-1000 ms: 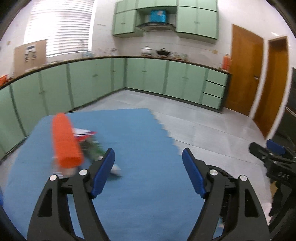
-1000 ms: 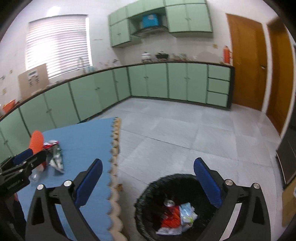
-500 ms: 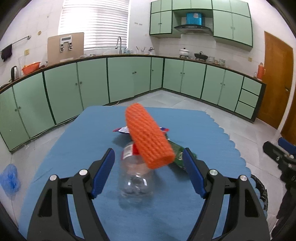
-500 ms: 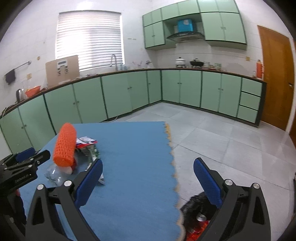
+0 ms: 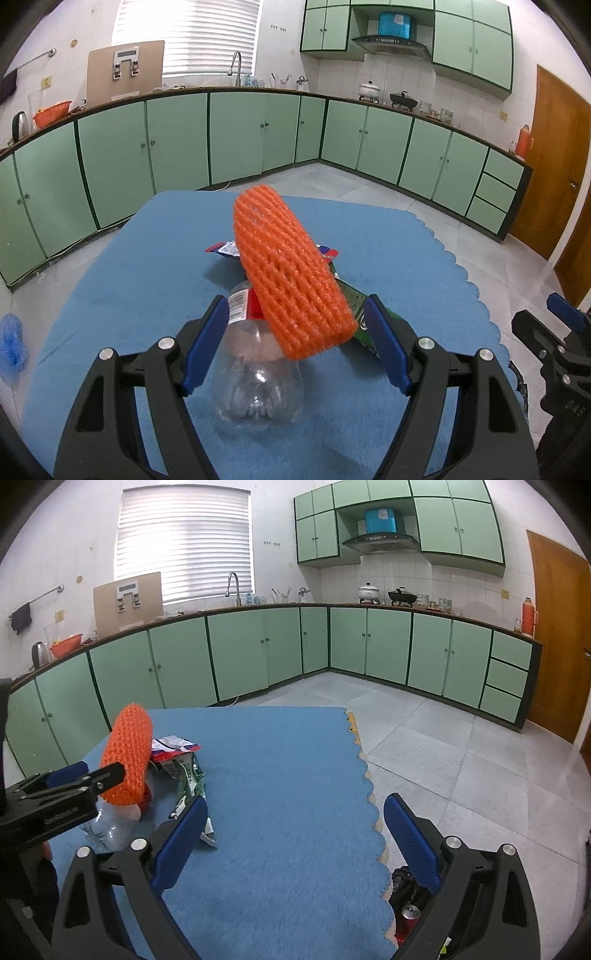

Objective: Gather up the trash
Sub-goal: 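Grasp the orange net with the left tool while the right tool reaches the green wrapper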

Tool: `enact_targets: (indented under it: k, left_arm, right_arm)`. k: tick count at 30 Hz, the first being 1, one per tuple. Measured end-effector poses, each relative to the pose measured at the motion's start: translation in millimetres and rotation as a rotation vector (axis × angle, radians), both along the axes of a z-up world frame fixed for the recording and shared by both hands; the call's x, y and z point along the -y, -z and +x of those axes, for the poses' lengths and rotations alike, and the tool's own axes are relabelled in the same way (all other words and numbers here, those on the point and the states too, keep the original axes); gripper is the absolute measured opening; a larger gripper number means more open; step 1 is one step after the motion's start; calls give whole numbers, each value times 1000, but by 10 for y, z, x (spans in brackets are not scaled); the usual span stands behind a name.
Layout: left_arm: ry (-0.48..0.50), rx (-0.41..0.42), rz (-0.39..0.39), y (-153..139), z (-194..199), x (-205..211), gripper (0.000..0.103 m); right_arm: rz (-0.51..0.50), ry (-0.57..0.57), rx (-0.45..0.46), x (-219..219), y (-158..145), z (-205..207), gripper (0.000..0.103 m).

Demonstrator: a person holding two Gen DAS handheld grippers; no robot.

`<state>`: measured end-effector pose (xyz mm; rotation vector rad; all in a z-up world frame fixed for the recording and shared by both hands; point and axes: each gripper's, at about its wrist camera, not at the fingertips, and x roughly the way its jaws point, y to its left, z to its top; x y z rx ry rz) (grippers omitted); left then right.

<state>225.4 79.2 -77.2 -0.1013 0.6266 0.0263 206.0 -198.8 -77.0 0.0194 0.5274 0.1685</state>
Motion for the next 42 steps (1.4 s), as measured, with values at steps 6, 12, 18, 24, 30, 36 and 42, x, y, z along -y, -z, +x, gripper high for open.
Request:
enact_targets:
  k: [6,12,18,24,30,36,42]
  left_arm:
    - [-13,-28,11,51,204,0,72]
    - [-14,-64,3,114,344,1,54]
    - [7,-82,-17,172,348,31,13]
    - [-7,-52,-42,91,235,-12,10]
    - [-22,-25,-68,-85,23,-171,10]
    - [-59,-37,-68,-193,-156,-412,10]
    - [-87,-53,-45,-139,-190,-576,10]
  right_arm:
    - [3,0,-8,16,12,51,94]
    - [9,-1,-12,48,5,93,94]
    - [7,-11,-20,33,29,109,94]
    - [-9,-48,-31,-85,86,126,94]
    - [-13,-98,-40,-282,155,179,94]
    - [-25,-152,-57,-521,228,251,94]
    - [-31,-188,-79,-742,319,323,94]
